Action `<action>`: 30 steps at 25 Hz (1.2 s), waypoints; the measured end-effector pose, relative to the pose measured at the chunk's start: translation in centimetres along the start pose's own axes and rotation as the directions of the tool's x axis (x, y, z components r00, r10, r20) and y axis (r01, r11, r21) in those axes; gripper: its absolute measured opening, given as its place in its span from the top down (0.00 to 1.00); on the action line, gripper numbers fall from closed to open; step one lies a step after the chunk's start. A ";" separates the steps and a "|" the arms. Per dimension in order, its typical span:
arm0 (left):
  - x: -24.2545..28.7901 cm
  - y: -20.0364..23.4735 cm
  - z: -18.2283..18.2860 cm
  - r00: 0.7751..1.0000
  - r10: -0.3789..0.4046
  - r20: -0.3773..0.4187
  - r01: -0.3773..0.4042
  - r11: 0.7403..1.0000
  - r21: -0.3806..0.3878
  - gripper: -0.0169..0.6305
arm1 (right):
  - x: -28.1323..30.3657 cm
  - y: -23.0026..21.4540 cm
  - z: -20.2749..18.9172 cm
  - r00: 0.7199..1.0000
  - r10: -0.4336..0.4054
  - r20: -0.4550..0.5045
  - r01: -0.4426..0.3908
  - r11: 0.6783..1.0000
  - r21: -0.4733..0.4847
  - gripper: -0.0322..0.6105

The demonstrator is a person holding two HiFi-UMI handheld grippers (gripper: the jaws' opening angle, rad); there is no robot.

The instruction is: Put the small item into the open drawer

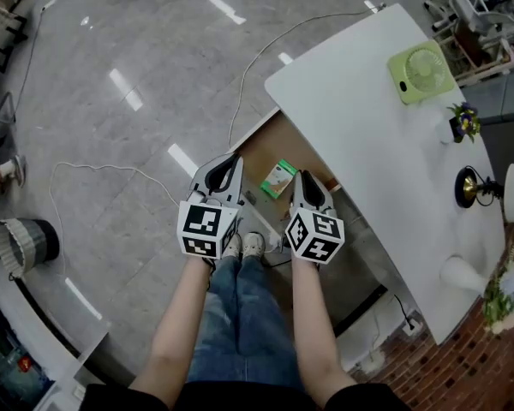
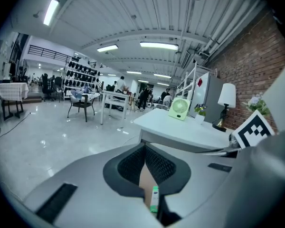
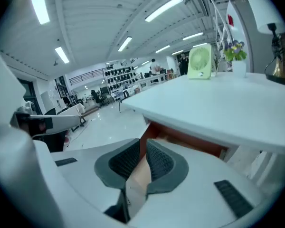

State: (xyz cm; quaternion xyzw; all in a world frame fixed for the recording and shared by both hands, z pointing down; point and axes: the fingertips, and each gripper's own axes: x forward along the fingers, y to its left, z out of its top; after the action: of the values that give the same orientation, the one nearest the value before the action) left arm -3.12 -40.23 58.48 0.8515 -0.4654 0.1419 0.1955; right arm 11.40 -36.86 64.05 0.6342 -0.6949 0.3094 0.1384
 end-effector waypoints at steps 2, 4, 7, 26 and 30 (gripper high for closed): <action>-1.8 -1.0 2.3 1.000 -0.003 0.015 0.003 1.000 0.009 0.94 | -2.9 0.6 2.4 0.999 0.002 0.040 -0.002 1.000 0.003 0.91; -3.4 -2.1 4.8 0.999 -0.012 0.037 0.011 1.000 0.023 0.94 | -5.7 1.1 5.0 0.996 0.006 0.087 -0.006 1.000 0.004 0.94; -5.4 -3.9 9.0 0.996 -0.031 0.081 0.026 0.998 0.060 0.94 | -9.5 1.6 9.5 0.985 0.011 0.174 -0.010 1.000 -0.007 0.95; -14.4 -11.5 25.6 0.933 -0.150 0.326 0.078 0.972 0.223 0.94 | -26.5 2.1 24.6 0.841 0.029 0.541 0.036 0.993 -0.110 0.95; -14.8 -11.6 25.7 0.933 -0.154 0.325 0.082 0.971 0.225 0.94 | -27.4 2.3 25.0 0.828 0.038 0.560 0.028 0.994 -0.108 0.95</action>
State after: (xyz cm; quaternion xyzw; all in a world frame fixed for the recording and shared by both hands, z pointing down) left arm 0.49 -35.57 27.23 0.9054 -0.4225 0.0282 0.0305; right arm 18.45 -30.18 28.23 0.6864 -0.7228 0.0708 -0.0371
